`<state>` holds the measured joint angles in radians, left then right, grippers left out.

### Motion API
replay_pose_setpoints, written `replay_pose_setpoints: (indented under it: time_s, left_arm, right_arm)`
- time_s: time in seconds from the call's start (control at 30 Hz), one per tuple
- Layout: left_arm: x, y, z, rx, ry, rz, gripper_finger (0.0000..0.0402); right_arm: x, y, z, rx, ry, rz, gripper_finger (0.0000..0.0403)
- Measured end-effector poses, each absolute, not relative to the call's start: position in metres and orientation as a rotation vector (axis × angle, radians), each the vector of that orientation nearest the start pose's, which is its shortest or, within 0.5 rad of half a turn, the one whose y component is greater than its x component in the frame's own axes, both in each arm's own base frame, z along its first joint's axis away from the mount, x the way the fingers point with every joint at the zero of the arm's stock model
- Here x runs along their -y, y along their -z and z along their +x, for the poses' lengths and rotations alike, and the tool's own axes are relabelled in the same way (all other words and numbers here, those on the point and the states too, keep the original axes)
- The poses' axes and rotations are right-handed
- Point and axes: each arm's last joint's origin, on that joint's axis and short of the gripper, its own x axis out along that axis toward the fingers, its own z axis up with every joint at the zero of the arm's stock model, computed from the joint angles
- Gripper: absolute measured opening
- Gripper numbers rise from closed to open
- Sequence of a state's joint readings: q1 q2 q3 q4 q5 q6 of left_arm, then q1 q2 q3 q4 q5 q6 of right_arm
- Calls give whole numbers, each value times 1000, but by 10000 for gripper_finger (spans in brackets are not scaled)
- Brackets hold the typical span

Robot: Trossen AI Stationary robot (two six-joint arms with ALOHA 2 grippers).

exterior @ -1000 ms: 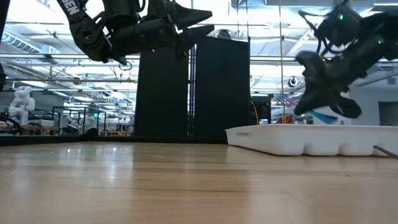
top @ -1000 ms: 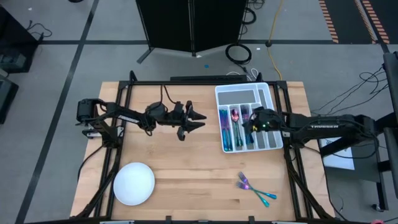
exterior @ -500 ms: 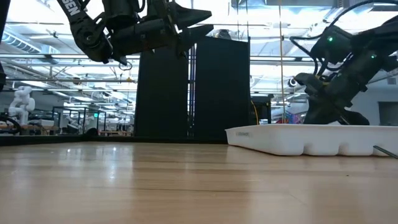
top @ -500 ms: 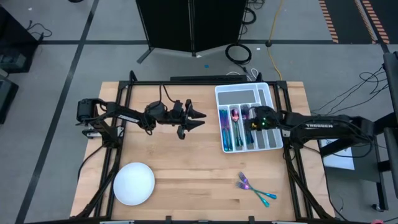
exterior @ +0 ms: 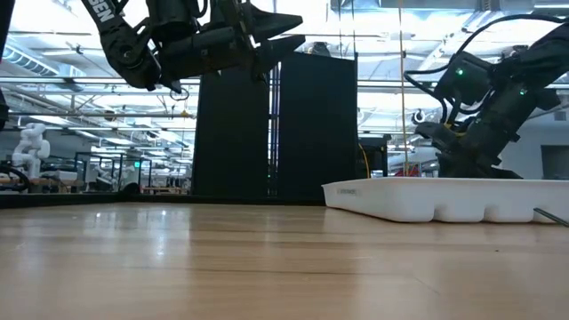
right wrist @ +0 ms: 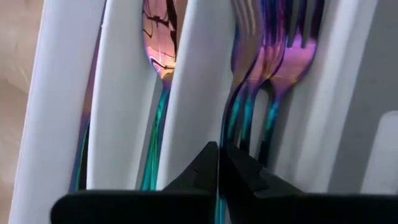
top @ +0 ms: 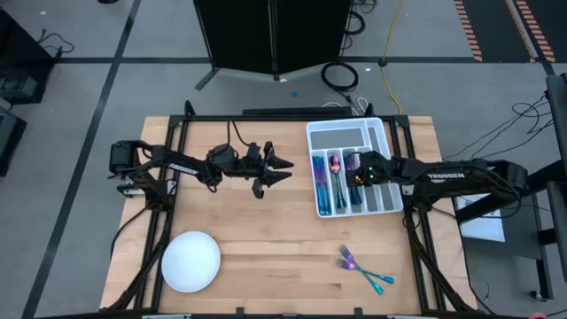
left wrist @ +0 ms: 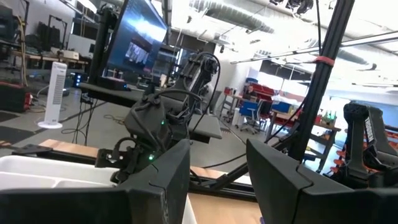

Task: Sort silverware
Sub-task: Put the blue fork into the utensil organizer

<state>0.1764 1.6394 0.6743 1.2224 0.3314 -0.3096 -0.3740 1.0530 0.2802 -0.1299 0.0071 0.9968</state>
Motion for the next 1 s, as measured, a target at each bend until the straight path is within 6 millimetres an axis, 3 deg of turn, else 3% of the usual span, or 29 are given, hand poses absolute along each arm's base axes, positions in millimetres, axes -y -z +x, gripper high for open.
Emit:
replay_pose_setpoints:
  time_s: [0.43, 0.77, 1.0]
  left_arm:
    - [-46, -224, 316, 221, 203, -242, 157]
    - [-45, -225, 315, 223, 242, -250, 157]
    - [-43, -227, 314, 229, 333, -211, 157]
  right_arm:
    - [62, -141, 158, -636, 768, 1075, 97]
    - [63, -204, 167, -766, 814, 933, 122]
    - [18, -244, 187, -802, 559, 898, 121]
